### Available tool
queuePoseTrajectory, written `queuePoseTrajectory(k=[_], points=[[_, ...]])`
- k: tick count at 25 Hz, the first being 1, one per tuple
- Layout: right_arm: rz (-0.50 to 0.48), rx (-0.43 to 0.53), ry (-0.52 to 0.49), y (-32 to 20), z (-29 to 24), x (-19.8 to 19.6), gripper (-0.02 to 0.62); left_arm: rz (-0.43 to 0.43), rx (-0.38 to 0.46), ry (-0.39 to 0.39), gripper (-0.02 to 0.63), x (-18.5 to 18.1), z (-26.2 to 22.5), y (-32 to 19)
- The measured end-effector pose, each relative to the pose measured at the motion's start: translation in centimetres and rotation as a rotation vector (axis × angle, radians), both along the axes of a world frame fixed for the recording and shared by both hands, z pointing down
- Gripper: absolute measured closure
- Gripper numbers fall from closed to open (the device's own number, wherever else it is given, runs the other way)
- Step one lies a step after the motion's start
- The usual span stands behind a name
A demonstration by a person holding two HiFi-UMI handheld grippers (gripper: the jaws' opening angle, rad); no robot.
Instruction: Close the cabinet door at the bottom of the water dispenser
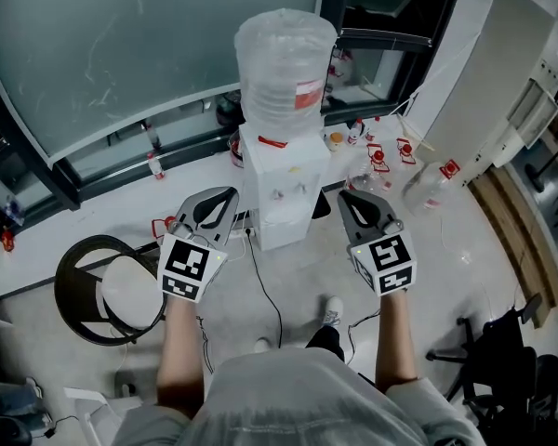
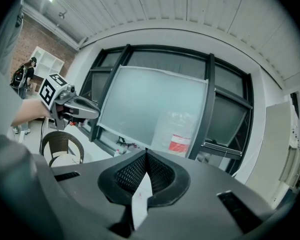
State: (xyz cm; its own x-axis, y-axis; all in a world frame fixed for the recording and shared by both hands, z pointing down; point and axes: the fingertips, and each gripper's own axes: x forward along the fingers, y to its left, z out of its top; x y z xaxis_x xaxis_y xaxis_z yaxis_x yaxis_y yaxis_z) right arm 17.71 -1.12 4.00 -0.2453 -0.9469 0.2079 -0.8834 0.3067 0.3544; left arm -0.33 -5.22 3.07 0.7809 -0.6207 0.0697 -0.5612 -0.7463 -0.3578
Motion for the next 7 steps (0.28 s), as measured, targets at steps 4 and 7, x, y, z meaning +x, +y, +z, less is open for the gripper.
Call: queuePoseTrajectory(k=[4,7], points=[[-0.001,-0.01,-0.001,-0.7,0.7,1.3,0.568,0.001,0.011,-0.025,0.586,1.1,0.4,-1.2],[-0.002,-0.019,-0.004,-1.5,1.4,2.6,0.568,-0.004,0.016,-0.033,0.586,2.2,0.5,-2.3]])
